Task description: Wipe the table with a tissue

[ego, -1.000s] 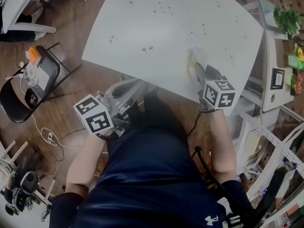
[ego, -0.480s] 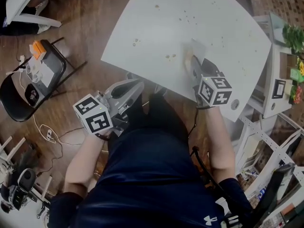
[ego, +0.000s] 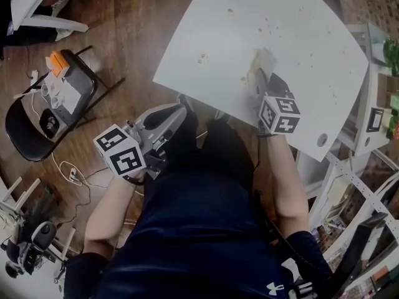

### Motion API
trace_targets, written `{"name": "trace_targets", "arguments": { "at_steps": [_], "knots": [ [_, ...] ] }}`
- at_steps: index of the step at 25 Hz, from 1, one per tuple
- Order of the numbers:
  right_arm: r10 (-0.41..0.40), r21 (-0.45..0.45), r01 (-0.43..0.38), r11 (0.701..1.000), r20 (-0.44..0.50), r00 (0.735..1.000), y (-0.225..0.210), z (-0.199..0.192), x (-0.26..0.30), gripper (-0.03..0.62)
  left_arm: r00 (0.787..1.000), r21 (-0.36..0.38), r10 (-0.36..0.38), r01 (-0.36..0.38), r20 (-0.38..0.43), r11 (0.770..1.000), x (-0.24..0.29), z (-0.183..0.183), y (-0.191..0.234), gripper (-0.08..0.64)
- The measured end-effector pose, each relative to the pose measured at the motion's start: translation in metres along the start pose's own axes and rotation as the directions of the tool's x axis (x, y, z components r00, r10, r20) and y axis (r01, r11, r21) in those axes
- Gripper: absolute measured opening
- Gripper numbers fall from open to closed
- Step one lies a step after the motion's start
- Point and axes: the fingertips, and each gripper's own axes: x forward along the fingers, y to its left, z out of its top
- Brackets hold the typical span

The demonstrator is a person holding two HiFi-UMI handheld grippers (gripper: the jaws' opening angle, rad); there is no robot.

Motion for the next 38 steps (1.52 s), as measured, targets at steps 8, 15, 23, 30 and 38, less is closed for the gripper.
{"name": "trace_targets", "arguments": {
  "at_steps": [8, 15, 23, 30, 38],
  "knots": [
    [-0.016, -0.144, -0.006, 0.990, -0.151, 0.988, 0.004, -0.034, -0.003, 0.011, 0.999, 0.022, -0.020, 0.021, -0.040, 1.000, 0.018, 0.000, -0.010, 0.011],
    [-0.010, -0.226, -0.033, 0.973, -0.184, 0.983, 0.017, -0.038, 0.001, 0.011, 0.998, 0.041, 0.000, 0.002, -0.060, 0.999, 0.048, -0.006, -0.028, 0.011],
    [0.018, -0.215, -0.055, 0.975, -0.173, 0.985, 0.039, -0.036, 0.009, 0.011, 0.991, 0.053, -0.036, 0.043, -0.126, 0.998, 0.057, -0.004, -0.037, 0.011],
    [-0.040, -0.154, 0.018, 0.988, -0.144, 0.989, 0.051, -0.027, 0.018, 0.011, 0.970, 0.067, -0.083, 0.101, -0.230, 0.993, 0.042, 0.007, -0.017, 0.011],
    [-0.042, -0.113, 0.024, 0.993, -0.160, 0.986, 0.066, -0.028, 0.020, 0.011, 0.960, 0.066, -0.100, 0.121, -0.261, 0.990, 0.033, 0.024, -0.003, 0.009]
  ]
}}
